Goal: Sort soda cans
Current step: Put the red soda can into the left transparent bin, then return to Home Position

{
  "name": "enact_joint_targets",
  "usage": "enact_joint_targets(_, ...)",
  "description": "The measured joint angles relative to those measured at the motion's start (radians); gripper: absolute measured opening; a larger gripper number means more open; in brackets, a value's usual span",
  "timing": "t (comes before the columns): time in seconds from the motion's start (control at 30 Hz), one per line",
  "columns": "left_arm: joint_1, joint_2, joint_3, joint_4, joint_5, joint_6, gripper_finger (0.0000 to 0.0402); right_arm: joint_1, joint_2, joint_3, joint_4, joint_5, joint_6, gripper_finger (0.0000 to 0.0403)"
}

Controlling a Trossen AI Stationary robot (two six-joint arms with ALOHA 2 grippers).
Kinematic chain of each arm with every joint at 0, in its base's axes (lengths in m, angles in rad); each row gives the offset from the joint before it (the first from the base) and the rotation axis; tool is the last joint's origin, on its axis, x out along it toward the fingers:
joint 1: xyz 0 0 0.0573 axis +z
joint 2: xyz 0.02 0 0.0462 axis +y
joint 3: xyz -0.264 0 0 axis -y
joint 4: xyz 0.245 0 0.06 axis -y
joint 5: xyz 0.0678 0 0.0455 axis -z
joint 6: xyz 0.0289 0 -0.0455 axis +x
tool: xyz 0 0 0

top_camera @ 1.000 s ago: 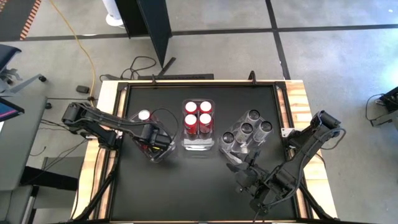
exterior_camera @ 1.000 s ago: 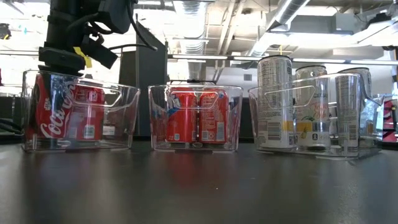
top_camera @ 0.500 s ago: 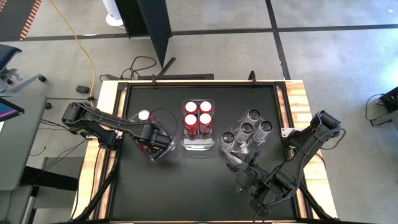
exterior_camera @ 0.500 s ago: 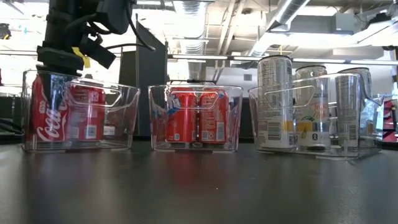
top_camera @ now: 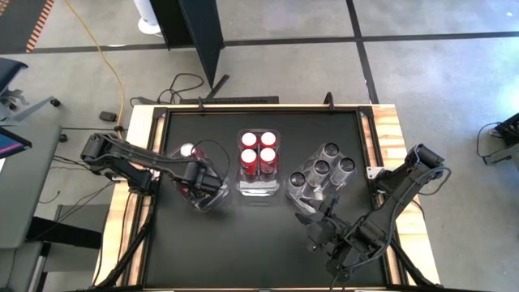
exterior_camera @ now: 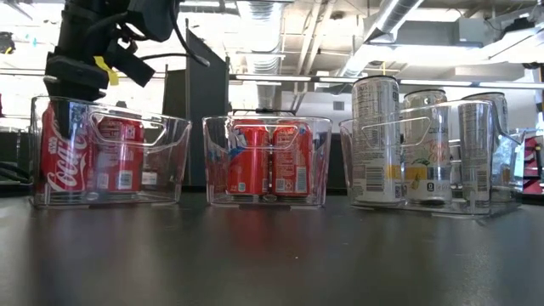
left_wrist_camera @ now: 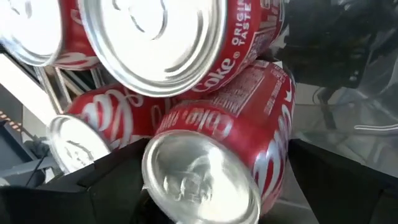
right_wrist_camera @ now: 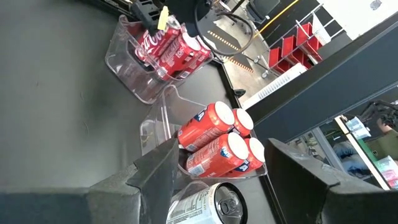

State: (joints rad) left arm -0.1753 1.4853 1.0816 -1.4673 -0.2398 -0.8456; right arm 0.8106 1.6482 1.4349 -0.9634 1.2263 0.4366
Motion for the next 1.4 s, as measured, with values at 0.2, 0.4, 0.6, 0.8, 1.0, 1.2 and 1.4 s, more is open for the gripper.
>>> enact_joint_targets(0.2, 0.0, 0.0, 0.041, -0.039, -0.031, 0.001, 0.0373, 0.0, 0.0, 0.0, 0.0, 0.0, 0.0, 0.0255)
enact_joint_targets(0.4, 0.0, 0.0, 0.094, -0.105, -0.045, -0.013, 0.0373, 0.0, 0.0, 0.0, 0.001, 0.0, 0.0, 0.0255)
enact_joint_targets(0.6, 0.0, 0.0, 0.165, -0.105, -0.054, 0.005, 0.0373, 0.0, 0.0, 0.0, 0.001, 0.0, 0.0, 0.0255)
enact_joint_targets(0.8, -0.003, 0.0, 0.248, -0.105, -0.091, 0.039, 0.0373, 0.0, 0.0, 0.0, 0.001, 0.0, 0.0, 0.0255)
enact_joint_targets(1.0, -0.023, -0.008, 0.353, -0.102, -0.176, 0.078, 0.0373, 0.0, 0.0, 0.0, 0.001, 0.0, 0.0, 0.0255)
enact_joint_targets(1.2, -0.089, -0.067, 0.452, -0.103, -0.37, 0.081, 0.0373, 0.001, 0.0, 0.0, 0.0, 0.0, -0.001, 0.0255)
enact_joint_targets(1.4, -0.206, -0.182, 0.501, -0.04, -0.547, 0.123, 0.0349, 0.001, 0.0, 0.017, 0.027, 0.002, -0.081, 0.0255)
